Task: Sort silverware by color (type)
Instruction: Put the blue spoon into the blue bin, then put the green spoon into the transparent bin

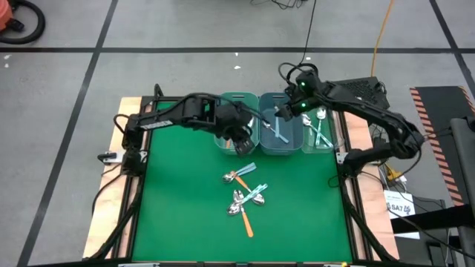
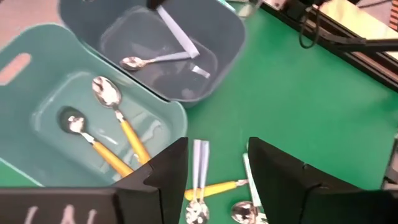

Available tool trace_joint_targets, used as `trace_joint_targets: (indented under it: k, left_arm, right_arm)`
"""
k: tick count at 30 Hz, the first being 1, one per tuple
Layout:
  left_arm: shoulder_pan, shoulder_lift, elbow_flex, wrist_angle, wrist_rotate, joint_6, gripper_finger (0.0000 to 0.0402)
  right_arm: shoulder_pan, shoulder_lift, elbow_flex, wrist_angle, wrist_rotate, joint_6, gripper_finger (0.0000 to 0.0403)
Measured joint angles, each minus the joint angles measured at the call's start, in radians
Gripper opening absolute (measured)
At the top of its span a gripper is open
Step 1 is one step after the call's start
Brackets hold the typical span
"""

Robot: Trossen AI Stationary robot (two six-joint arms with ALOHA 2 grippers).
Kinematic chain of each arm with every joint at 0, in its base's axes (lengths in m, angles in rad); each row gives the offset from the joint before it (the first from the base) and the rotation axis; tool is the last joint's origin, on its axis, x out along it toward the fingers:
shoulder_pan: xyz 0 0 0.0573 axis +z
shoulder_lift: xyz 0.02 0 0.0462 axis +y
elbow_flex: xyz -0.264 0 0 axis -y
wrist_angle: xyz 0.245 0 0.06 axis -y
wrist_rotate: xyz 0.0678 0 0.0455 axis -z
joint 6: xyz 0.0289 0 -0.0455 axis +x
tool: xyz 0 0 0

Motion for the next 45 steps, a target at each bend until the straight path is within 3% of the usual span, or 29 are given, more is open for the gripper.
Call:
trace_joint_targets:
  k: [11,30,45]
  left_arm:
    - [0.051,0.0,0.0,-0.015,0.0,0.037,0.0161]
    - [0.049,0.0,0.0,-0.014,-0.02,-0.024,0.0161]
    - [0.046,0.0,0.0,-0.074,-0.022,0.029,0.0161]
  right_arm:
    - [-0.025,0.199,0.0,-0.006,-0.025,-0.098,0.0002]
    - [-0.023,0.31,0.0,-0.005,0.04,-0.167,0.0006]
    - [-0.023,0.267,0.002,-0.014,0.084,-0.144,0.0138]
